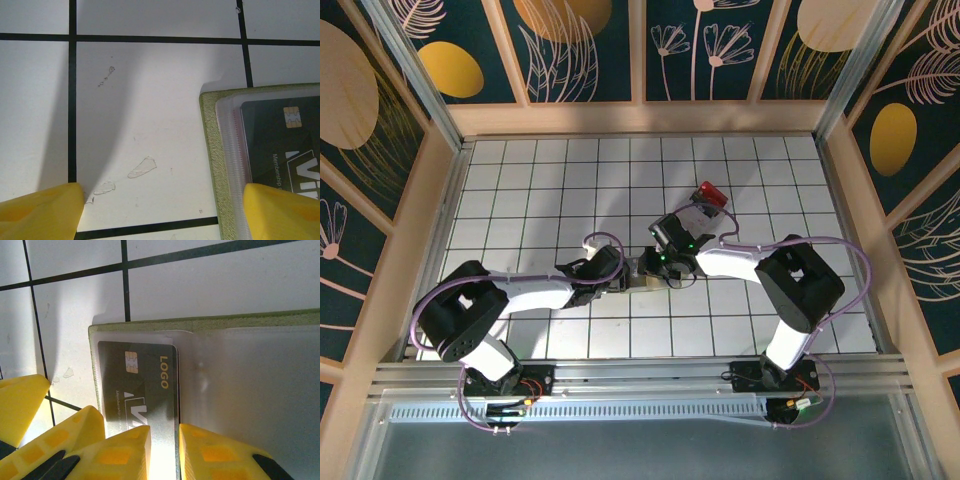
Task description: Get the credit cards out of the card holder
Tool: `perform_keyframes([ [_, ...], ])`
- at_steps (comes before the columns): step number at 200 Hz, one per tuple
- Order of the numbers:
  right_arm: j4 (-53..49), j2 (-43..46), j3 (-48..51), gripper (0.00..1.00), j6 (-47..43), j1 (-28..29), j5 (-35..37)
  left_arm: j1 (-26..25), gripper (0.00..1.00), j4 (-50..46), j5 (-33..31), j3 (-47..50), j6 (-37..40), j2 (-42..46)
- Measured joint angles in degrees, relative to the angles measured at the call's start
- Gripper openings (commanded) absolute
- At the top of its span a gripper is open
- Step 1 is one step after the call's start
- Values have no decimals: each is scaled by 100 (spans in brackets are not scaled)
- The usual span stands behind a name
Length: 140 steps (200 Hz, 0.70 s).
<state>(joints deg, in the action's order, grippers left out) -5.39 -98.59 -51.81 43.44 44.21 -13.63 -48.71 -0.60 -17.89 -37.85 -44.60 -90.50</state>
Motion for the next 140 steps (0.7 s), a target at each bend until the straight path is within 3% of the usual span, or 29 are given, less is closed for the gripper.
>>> perform_keyframes([
  [24,15,-2,24,27,57,-9,9,0,83,-4,-17,-2,-2,-4],
  [140,157,-105,85,26,61,-31,4,-4,83,-247,-181,-9,-197,61],
])
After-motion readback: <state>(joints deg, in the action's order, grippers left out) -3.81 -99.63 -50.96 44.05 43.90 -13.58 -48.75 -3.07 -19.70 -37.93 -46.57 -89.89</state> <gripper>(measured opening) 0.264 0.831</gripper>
